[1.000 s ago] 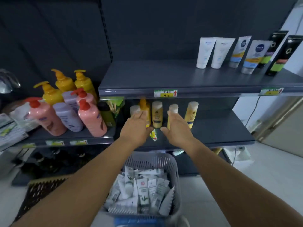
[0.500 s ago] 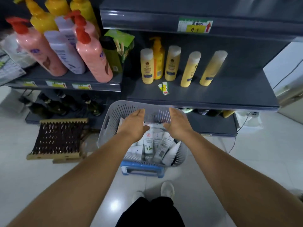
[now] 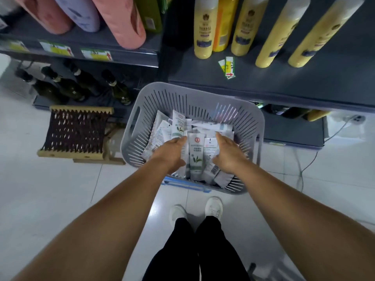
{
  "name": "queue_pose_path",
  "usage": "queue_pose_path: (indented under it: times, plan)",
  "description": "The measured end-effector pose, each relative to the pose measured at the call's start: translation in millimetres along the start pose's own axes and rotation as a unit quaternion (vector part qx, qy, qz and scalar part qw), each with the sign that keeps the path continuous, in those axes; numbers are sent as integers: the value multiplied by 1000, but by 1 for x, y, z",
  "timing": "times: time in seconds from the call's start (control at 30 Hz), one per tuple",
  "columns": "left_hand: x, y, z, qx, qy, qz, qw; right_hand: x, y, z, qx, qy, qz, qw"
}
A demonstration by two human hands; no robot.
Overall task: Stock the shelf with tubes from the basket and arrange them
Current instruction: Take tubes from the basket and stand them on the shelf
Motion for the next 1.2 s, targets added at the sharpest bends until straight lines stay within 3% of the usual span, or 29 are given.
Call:
queue_pose_path:
  times: [0.17, 0.37, 0.53, 0.67, 0.87, 0.97, 1.1, 1.2]
  plan:
    - [14, 14, 9, 30, -9, 13, 999, 10, 26, -12, -75, 24, 57, 995]
    - [19, 23, 4, 104, 41, 21, 994, 13, 36, -26, -84, 98, 82, 988]
    - [26, 19, 0, 96, 59, 11, 994, 11, 39, -34, -213, 88, 100, 968]
    - [26, 10, 5, -32, 25, 13, 999, 9, 24, -29, -312, 65, 86, 944]
    - [25, -42, 2, -248, -7, -123, 961, 12, 14, -23, -437, -7, 86, 895]
    - [23, -48, 1, -273, -16, -125, 954, 16, 3, -12, -454, -49, 63, 888]
    - [21, -49, 6, -271, -33, -140, 952, 9, 10, -26, -485, -30, 137, 863]
    - [21, -50, 10, -263, -39, -151, 952, 10, 15, -31, -456, -20, 145, 878]
Point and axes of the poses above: each hand's wrist, its own x-axis towards the middle knuckle, its own y-axis out of the palm, z = x × y, the point moved 9 cm from there along x, towards the middle knuckle, and after that the axes turned 5 degrees about -z, right-handed, at the moved point
